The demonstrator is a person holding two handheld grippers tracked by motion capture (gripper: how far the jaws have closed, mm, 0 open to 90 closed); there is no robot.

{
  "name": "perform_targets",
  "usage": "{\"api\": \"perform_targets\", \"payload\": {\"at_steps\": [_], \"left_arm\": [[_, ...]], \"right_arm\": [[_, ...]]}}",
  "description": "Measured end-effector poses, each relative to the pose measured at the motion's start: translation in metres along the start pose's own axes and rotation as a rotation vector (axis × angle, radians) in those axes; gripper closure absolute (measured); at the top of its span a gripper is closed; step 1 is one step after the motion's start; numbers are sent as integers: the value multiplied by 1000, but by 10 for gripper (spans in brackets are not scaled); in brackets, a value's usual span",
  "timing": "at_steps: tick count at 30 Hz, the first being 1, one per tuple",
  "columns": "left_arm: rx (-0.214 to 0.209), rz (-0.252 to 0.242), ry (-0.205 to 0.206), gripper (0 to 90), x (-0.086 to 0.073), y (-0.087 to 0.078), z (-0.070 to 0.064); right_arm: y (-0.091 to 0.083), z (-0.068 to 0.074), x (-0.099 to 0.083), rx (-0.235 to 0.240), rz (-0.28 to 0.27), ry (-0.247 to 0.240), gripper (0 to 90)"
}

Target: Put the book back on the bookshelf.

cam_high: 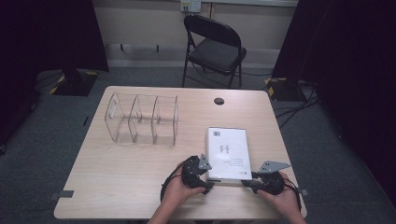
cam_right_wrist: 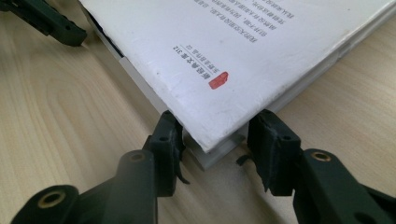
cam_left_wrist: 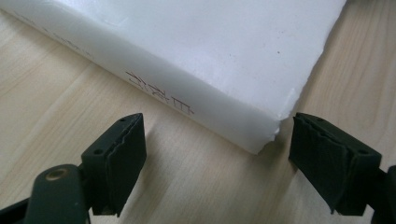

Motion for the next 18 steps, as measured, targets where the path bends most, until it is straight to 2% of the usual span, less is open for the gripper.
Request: {"api": "perform_targets", "payload": {"at_steps": [9, 11, 12, 13, 14, 18], "left_arm": [[-13, -23, -22, 188, 0, 2, -1], [-10, -26, -6, 227, 1, 2, -1], [-13, -44, -18, 250, 1, 3, -3], [-14, -40, -6, 255, 2, 3, -2], [-13, -40, -16, 255, 2, 4, -3], [-8, -23, -11, 255, 3, 3, -2]], "right_arm": [[-2, -1, 1, 16, -4, 5, 570], [-3, -2, 2, 17, -8, 6, 576], [-3, -2, 2, 20, -8, 7, 578], [-3, -2, 2, 22, -8, 4, 578], [-3, -2, 2, 22, -8, 4, 578], [-5, -1, 3, 13, -9, -7, 580]]}}
Point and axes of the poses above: each handheld gripper's, and its own axes: y roughly forward along the jaws, x roughly out of its top, z roughly to its left, the point moved 3 cm from there along y, roughly forward along the jaws, and after that the axes turned 7 degrees about x, right-handed, at the moved point
